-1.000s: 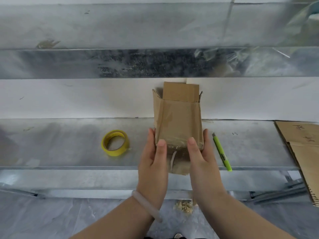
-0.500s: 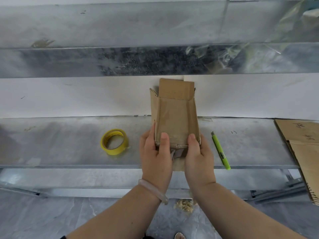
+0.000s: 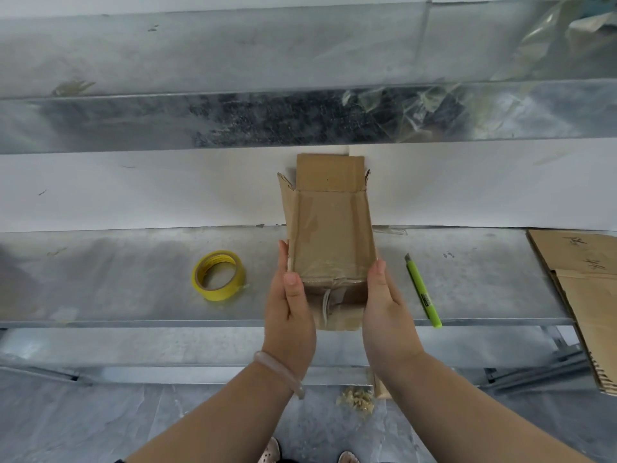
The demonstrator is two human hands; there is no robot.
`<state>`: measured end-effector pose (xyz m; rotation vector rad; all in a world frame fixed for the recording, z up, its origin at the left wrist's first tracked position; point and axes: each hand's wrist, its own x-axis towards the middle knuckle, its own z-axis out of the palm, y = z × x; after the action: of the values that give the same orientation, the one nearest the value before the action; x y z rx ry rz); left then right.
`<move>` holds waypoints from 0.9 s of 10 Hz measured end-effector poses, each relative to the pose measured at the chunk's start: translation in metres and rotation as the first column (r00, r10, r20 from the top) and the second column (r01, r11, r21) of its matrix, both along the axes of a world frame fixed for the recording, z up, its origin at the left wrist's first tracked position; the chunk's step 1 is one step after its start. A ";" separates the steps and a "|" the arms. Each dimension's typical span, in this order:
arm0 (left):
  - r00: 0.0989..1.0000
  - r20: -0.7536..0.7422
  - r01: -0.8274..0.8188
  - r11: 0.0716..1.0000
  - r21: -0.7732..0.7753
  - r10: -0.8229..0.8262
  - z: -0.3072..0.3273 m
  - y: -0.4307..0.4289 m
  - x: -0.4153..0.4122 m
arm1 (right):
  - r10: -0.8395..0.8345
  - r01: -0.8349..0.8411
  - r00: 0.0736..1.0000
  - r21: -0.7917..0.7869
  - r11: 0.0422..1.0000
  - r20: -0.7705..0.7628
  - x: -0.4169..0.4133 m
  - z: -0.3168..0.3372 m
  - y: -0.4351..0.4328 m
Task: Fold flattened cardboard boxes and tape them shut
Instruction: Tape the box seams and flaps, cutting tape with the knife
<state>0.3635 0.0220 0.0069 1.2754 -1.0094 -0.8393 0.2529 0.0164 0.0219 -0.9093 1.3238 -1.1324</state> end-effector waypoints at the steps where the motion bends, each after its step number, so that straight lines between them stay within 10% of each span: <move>1: 0.998 0.027 0.063 0.998 -0.028 -0.063 -0.010 -0.002 0.003 | 0.058 -0.058 0.998 0.012 0.998 -0.022 -0.006 -0.002 0.001; 6: 0.906 0.387 0.204 0.978 -0.048 -0.170 0.018 0.016 0.022 | 0.229 -0.251 0.960 -0.135 0.959 -0.162 -0.035 0.034 0.016; 7: 0.971 0.232 0.069 0.997 -0.040 -0.057 0.028 0.023 0.026 | 0.271 -0.367 0.909 -0.298 0.881 -0.317 -0.046 0.046 0.019; 9: 0.934 -0.347 -0.026 0.986 0.163 0.082 0.060 0.026 0.029 | -0.257 -0.210 0.666 -0.507 0.836 -0.700 -0.067 0.042 0.026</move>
<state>0.3930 0.0475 0.0668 1.2215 -0.6281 -1.0767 0.1855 0.0419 0.0638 -1.9703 1.6814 -1.2344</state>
